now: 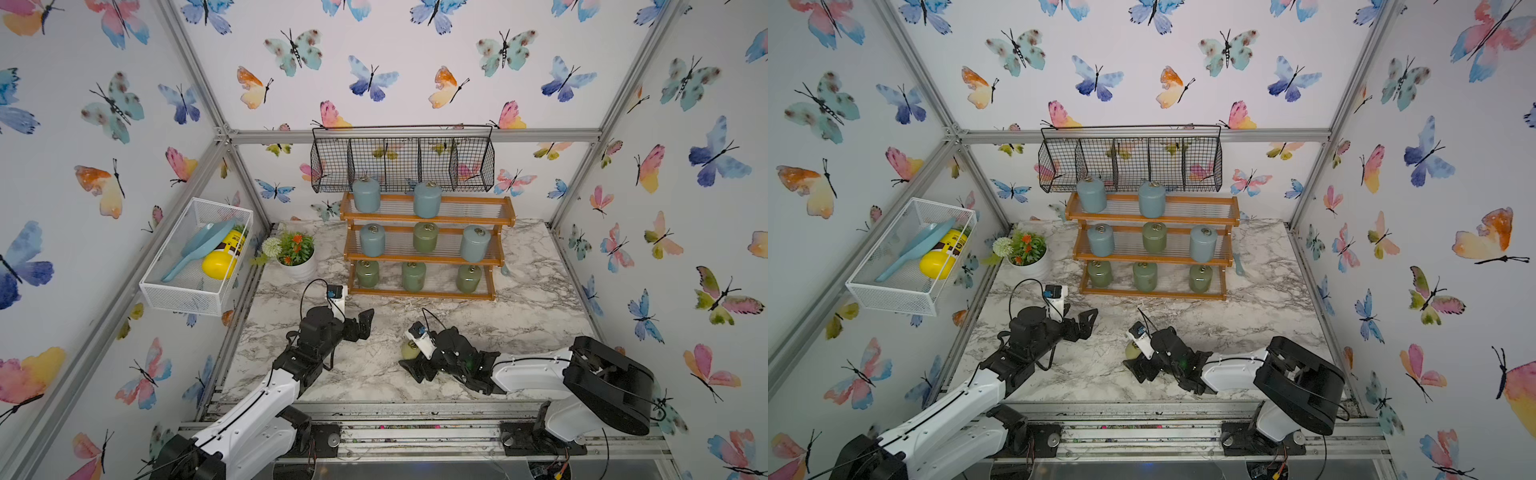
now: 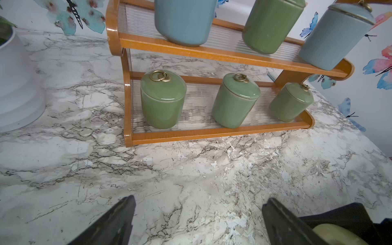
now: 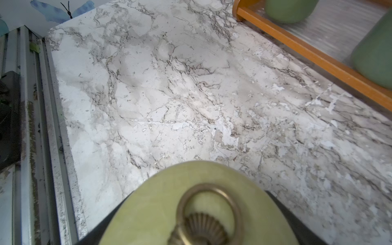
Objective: Remove the tea canisters from the shelf
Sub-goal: Place the tea canister at the center of the board.
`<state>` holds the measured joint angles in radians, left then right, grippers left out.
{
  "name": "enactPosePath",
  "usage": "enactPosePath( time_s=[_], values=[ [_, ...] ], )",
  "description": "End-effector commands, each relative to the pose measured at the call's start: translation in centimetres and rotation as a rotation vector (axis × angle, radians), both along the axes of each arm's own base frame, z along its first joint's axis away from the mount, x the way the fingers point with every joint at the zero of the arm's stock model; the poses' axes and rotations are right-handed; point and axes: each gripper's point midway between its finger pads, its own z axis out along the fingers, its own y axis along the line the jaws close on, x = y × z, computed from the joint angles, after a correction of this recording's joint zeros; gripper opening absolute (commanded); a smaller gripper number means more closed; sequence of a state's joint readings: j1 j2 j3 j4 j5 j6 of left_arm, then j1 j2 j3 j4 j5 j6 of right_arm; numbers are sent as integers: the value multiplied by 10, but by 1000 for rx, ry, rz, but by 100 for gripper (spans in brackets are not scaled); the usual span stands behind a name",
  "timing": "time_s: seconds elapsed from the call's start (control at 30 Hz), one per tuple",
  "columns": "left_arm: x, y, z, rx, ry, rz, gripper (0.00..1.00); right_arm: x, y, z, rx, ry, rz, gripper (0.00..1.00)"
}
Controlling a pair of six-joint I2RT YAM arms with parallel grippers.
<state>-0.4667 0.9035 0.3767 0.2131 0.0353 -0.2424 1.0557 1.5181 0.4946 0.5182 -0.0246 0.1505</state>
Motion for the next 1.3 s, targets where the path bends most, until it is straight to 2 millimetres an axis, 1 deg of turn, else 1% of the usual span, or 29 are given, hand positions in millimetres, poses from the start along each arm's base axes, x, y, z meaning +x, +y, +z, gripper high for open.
enactPosePath(
  time_s=[0.0, 0.33, 0.7, 0.8, 0.83, 1.07, 1.27],
  values=[
    [1, 0, 5, 5, -34, -3, 98, 4, 9, 14, 64, -33, -14, 70],
    [0, 4, 2, 24, -35, 11, 98, 1, 4, 7, 40, -20, -25, 81],
    [-1, 5, 1, 27, -38, 10, 98, 0, -1, 6, 28, -20, -36, 88],
    [-1, 5, 2, 30, -43, 11, 98, -1, 0, 7, 27, -18, -32, 94],
    [-1, 5, 2, 30, -44, 11, 98, -1, 0, 6, 24, -17, -32, 99],
    [-1, 6, 1, 41, -41, 11, 98, -1, -2, 7, 18, -13, -36, 100],
    [-2, 8, 7, 52, -51, 16, 99, -3, -8, 20, 25, -20, -41, 100]
  ],
)
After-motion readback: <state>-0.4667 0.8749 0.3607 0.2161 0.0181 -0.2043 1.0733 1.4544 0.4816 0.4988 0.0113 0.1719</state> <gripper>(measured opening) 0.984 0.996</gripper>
